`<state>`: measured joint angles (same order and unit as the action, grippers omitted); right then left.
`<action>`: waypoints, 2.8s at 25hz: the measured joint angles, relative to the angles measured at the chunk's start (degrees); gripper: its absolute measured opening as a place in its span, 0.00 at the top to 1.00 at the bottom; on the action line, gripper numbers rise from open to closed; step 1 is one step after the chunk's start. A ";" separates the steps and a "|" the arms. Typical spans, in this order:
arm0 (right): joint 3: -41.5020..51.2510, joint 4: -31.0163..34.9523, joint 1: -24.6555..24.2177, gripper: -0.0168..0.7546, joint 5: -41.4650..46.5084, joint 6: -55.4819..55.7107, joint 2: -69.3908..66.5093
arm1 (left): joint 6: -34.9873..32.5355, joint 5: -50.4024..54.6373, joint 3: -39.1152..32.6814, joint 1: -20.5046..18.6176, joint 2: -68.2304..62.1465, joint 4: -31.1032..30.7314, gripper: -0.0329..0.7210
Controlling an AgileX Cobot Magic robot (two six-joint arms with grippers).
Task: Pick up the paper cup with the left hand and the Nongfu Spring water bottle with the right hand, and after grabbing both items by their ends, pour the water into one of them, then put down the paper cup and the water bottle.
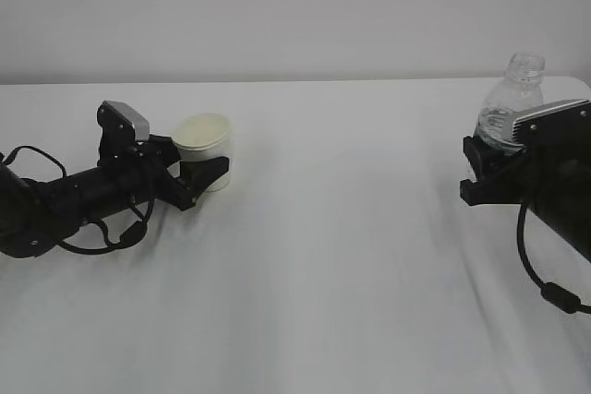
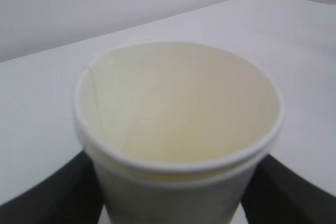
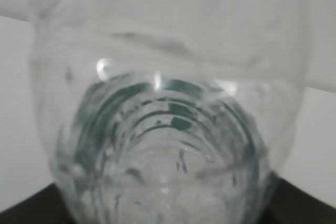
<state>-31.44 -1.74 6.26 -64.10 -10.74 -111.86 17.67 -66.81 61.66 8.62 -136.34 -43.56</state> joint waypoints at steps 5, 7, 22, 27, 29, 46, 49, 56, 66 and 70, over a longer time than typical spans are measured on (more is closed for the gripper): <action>0.00 0.00 0.00 0.42 0.00 0.00 0.00 | 0.03 0.59 -3.01 -0.66 3.23 -1.03 0.26; 0.00 0.00 0.00 0.42 0.00 0.00 0.00 | 0.12 0.63 -3.44 -0.66 4.67 -2.15 0.26; 0.00 0.00 0.00 0.42 0.00 0.00 0.00 | 6.04 0.72 -3.74 -0.44 10.58 -15.49 0.29; 0.00 0.00 0.00 0.42 0.00 0.00 0.00 | 7.15 0.72 -3.74 3.08 10.70 -18.40 0.29; 0.00 0.00 0.00 0.42 0.00 0.00 0.00 | 7.27 0.72 -3.74 4.96 10.70 -18.40 0.29; 2.25 0.00 0.00 0.42 0.57 0.00 3.43 | 14.00 0.72 0.37 13.05 7.59 -19.99 0.29; 2.34 0.00 0.12 0.42 3.57 0.00 6.27 | 14.14 0.72 1.37 14.15 7.15 -20.10 0.29; 2.90 -0.76 0.35 0.42 9.61 0.00 10.84 | 14.26 0.72 1.90 16.66 6.80 -20.10 0.29; 2.90 -1.45 2.78 0.42 17.68 0.00 17.72 | 16.96 0.72 5.26 17.26 6.19 -20.34 0.29; 3.27 -1.25 2.78 0.42 21.10 -0.38 20.69 | 19.69 0.72 8.45 17.76 4.12 -21.46 0.29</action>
<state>-28.17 -2.99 9.03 -43.00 -11.12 -91.18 37.36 -66.09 70.11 26.38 -132.22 -65.02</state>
